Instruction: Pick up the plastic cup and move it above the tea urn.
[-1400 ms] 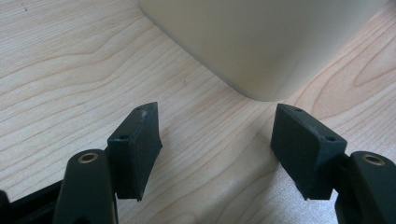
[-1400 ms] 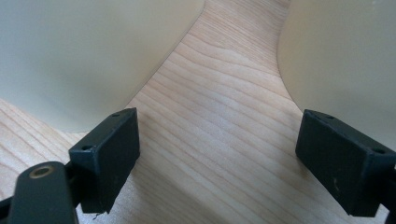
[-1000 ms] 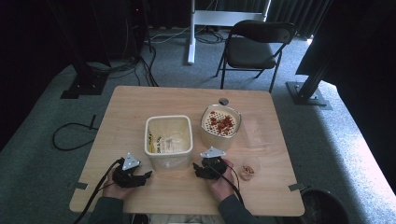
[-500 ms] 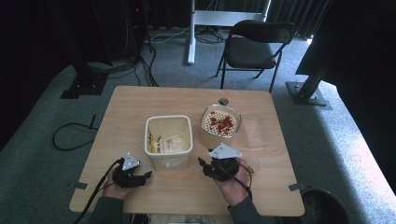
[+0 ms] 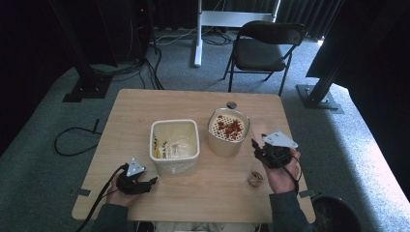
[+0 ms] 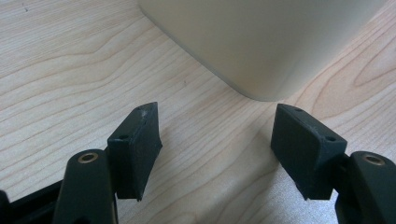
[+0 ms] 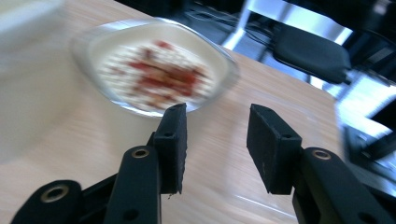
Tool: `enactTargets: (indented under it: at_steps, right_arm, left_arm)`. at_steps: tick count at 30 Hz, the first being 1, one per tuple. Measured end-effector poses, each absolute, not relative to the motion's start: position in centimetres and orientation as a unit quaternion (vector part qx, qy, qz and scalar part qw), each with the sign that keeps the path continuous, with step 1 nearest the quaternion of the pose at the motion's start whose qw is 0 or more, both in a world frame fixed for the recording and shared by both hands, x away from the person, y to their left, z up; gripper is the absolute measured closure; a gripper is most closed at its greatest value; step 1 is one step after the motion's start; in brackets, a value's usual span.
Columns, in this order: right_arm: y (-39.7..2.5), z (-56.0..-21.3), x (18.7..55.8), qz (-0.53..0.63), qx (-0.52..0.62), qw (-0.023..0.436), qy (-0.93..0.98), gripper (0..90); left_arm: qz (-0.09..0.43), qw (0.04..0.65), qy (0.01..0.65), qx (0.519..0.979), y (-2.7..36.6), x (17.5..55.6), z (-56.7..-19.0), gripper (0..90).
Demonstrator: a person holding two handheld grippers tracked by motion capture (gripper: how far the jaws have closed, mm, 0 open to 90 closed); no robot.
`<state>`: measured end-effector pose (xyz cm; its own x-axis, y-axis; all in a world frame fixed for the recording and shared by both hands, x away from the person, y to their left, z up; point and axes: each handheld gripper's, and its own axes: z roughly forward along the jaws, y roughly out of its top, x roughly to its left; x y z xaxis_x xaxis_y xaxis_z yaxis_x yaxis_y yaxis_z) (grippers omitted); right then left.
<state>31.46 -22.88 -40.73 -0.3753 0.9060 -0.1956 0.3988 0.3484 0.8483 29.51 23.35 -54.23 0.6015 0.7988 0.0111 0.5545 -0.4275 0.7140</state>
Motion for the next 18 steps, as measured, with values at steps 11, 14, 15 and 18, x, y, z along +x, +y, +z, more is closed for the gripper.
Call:
enactTargets:
  at_steps: [11,14,15,18]
  right_arm:
    - [-30.9,-46.4,37.3,0.280,0.558,0.341,0.702,61.3]
    - [-32.2,-47.3,38.5,0.271,0.578,0.335,0.693,61.8]
    - [-32.5,-47.6,38.9,0.272,0.582,0.325,0.694,61.7]
    - [-33.3,-48.7,39.8,0.280,0.599,0.294,0.690,62.8]
  left_arm:
    - [0.178,0.344,0.408,0.827,23.4,29.5,-54.2,33.4]
    - [0.178,0.344,0.408,0.827,23.4,29.6,-54.2,33.4]
    - [0.178,0.344,0.408,0.827,23.4,29.6,-54.2,33.4]
    - [0.178,0.344,0.408,0.827,23.3,29.6,-54.2,33.4]
